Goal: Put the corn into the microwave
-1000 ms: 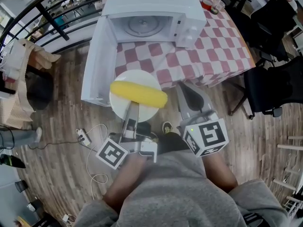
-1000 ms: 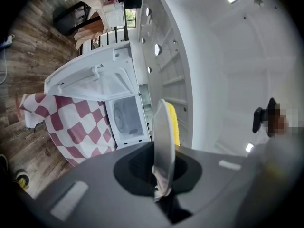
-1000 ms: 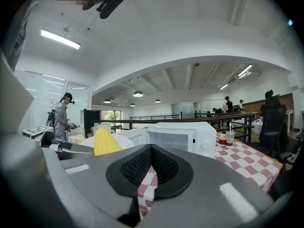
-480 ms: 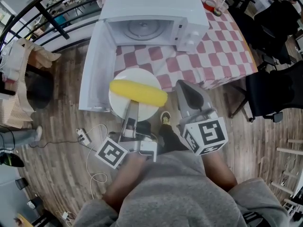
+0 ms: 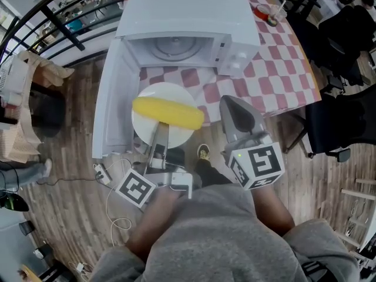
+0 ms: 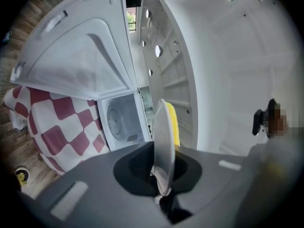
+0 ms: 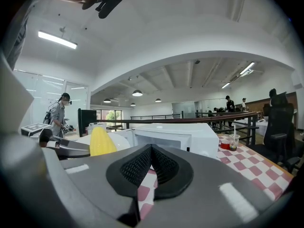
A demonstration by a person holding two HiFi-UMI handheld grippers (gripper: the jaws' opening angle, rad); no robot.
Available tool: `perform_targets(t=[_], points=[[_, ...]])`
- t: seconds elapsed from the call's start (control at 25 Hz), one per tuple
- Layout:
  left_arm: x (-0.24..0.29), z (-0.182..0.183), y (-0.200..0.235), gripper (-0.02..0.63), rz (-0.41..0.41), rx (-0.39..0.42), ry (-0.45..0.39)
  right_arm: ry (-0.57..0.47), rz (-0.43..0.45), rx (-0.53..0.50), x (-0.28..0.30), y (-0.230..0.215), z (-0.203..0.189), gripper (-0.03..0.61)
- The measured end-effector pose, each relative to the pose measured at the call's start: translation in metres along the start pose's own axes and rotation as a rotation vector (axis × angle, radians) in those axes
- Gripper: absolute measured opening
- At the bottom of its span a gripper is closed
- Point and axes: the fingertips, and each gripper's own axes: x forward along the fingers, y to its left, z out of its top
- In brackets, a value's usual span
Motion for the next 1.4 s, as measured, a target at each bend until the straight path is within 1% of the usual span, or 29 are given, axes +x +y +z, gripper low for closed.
perform_targets(t=[0.4, 0.96, 1.4], points=[[0.05, 0.01, 0.003, 0.012, 0.021, 0.021, -0.03, -0.001, 0.068, 0.008, 0.045, -0.018, 0.008, -0.002], [0.092, 0.004, 0.011, 0.013, 0.056, 0.038, -0.072, 0.0, 0.139, 0.019, 0.076, -0.04, 0.005, -0.002], [0.106, 0.009, 0.022, 0.012, 0.083, 0.041, -0.07, 0.005, 0.146, 0.028, 0.082, -0.046, 0.004, -0.002]])
